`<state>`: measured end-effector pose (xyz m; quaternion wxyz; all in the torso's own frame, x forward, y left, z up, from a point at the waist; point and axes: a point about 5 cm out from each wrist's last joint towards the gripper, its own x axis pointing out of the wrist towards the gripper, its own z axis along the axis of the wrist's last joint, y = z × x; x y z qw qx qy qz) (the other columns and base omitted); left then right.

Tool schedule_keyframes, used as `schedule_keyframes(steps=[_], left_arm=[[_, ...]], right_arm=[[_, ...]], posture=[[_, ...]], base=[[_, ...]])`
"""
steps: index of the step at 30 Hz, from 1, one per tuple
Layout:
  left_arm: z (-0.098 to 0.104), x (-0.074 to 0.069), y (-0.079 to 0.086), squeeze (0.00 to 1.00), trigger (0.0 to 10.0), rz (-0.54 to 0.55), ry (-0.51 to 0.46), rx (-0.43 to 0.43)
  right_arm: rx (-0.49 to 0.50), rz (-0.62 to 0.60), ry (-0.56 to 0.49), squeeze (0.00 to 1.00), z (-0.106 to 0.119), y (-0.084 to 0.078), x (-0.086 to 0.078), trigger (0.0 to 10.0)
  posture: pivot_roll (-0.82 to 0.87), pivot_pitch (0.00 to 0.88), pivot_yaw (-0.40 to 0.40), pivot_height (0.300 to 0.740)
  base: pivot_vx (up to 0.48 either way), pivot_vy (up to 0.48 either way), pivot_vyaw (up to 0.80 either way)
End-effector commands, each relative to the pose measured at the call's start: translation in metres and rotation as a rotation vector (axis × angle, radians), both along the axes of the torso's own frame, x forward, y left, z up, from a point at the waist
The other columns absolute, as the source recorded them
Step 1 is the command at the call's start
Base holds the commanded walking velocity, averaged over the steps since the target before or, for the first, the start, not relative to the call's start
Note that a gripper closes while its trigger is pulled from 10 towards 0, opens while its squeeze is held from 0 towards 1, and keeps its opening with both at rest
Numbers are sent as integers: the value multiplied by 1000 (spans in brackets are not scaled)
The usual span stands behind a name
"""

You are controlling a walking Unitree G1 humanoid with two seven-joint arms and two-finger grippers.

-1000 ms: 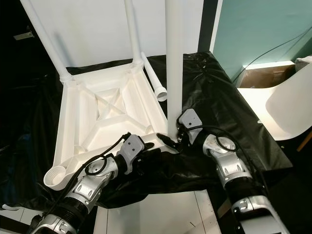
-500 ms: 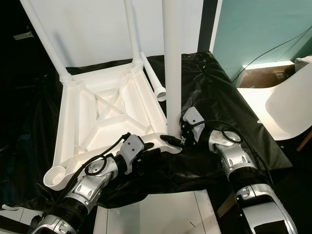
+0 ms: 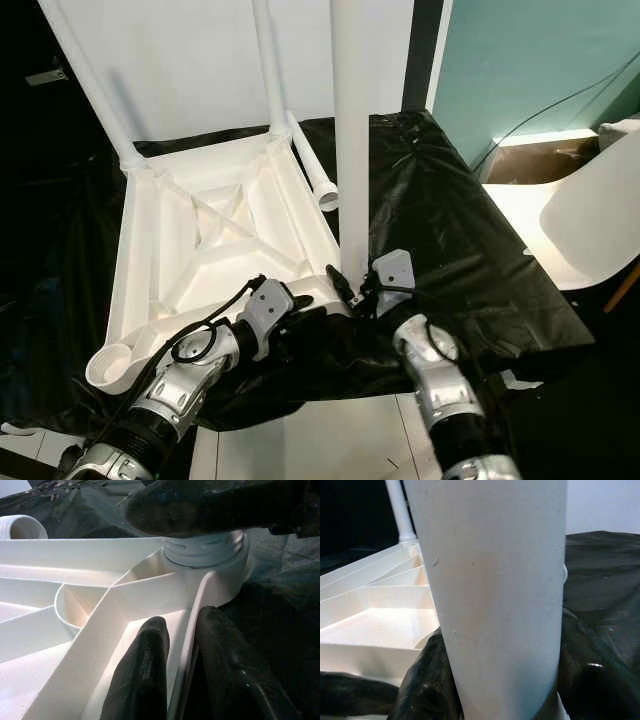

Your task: Building children table

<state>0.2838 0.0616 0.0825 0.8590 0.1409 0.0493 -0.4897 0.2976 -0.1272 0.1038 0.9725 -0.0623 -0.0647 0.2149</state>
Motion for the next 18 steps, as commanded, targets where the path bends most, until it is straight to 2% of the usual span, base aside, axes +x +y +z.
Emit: schedule_keyframes(steps=[1,5,6,7,10,13,14,15,16,18], left_arm=[[-26,-14,4,0,10000,-43,110,72],[-26,-13,4,0,10000,-41,109,69],[-25,-13,4,0,10000,-40,109,67],[-25,-13,4,0,10000,-37,109,65],[-26,-13,3,0,10000,-34,110,63],[-27,-14,3,0,10000,-33,113,63],[-27,-14,2,0,10000,-33,113,62],[-27,-13,2,0,10000,-31,113,60],[-27,-13,2,0,10000,-31,113,60],[-26,-13,1,0,10000,-30,112,57]], right_arm=[[3,-90,75,0,-15,-4,-2,0],[11,-123,78,0,-15,-1,-1,78],[-4,-132,72,0,-14,0,0,8353],[21,-99,74,1000,-11,2,2,10000],[34,-29,63,1000,-6,8,2,10000],[-39,48,34,1000,0,10,3,10000],[-66,103,27,267,2,10,4,10000],[-97,161,18,0,6,8,6,10000],[-97,161,18,0,6,8,6,10000],[-160,254,0,0,13,1,11,10000]], posture=[[-58,0,40,740],[-58,0,39,740],[-56,0,37,740],[-59,0,36,740],[-63,0,34,740],[-66,0,32,740],[-66,0,28,740],[-67,0,27,740],[-67,0,27,740],[-66,0,25,740]], base=[[0,0,0],[0,0,0],[0,0,0],[0,0,0],[0,0,0],[0,0,0],[0,0,0],[0,0,0],[0,0,0],[0,0,0]])
